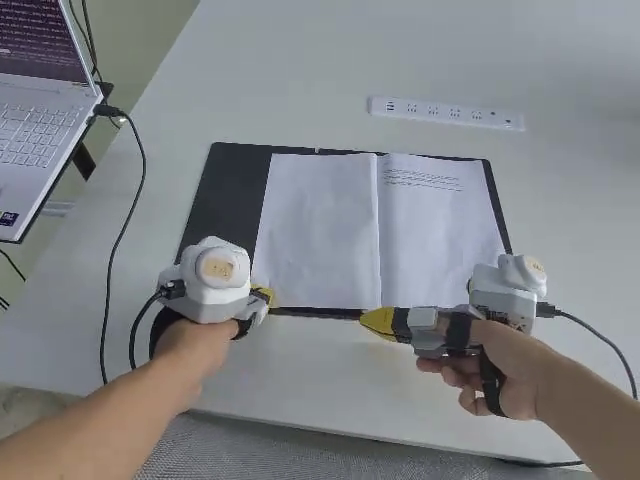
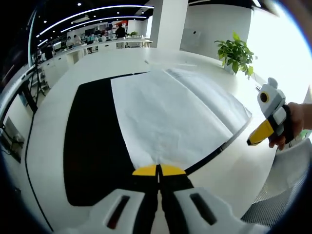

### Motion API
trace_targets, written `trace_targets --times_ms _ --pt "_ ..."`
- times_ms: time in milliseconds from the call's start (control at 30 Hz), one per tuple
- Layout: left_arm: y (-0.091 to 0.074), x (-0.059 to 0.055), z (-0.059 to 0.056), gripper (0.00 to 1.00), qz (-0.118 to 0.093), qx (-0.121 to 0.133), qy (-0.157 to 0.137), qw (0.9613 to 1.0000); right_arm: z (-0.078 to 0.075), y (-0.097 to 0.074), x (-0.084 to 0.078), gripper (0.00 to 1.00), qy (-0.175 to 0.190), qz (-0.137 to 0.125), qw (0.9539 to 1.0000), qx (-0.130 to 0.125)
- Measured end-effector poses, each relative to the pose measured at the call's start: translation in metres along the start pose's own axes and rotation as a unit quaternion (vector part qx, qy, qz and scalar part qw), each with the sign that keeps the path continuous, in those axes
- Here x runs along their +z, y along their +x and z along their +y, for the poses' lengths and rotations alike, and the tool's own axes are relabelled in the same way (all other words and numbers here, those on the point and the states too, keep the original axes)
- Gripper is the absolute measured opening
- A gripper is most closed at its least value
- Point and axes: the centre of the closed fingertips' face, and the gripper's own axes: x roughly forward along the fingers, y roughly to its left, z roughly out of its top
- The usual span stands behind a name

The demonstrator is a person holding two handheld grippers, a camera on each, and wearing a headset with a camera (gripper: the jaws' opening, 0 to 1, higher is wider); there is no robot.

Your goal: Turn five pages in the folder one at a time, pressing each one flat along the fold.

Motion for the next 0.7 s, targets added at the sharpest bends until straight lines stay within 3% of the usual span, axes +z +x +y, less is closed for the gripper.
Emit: trace_targets --times_ms 67,267,367,467,700 --pt "-0.004 -0.001 -0.003 0.0 0.011 -0.002 -0.007 0.9999 0.006 -0.005 0.004 0.0 -0.013 -0.018 0.9997 0.005" --pt "-0.023 0.009 -0.014 0.0 -0.004 -0.015 -0.004 0.9999 0.024 -0.029 0.007 0.0 -0.041 -0.052 0.9978 -0.005" --pt "-0.032 0.018 -0.013 0.01 -0.022 -0.021 -0.01 0.9995 0.03 -0.046 0.012 0.03 -0.061 -0.082 0.9946 -0.018" --pt "-0.046 0.026 -0.015 0.1 -0.04 -0.026 -0.015 0.9987 0.038 -0.058 0.011 0.08 -0.076 -0.092 0.9925 -0.027" --pt "-0.072 0.034 -0.019 0.21 -0.055 -0.039 0.001 0.9977 0.048 -0.092 0.014 0.25 -0.13 -0.134 0.9791 -0.081"
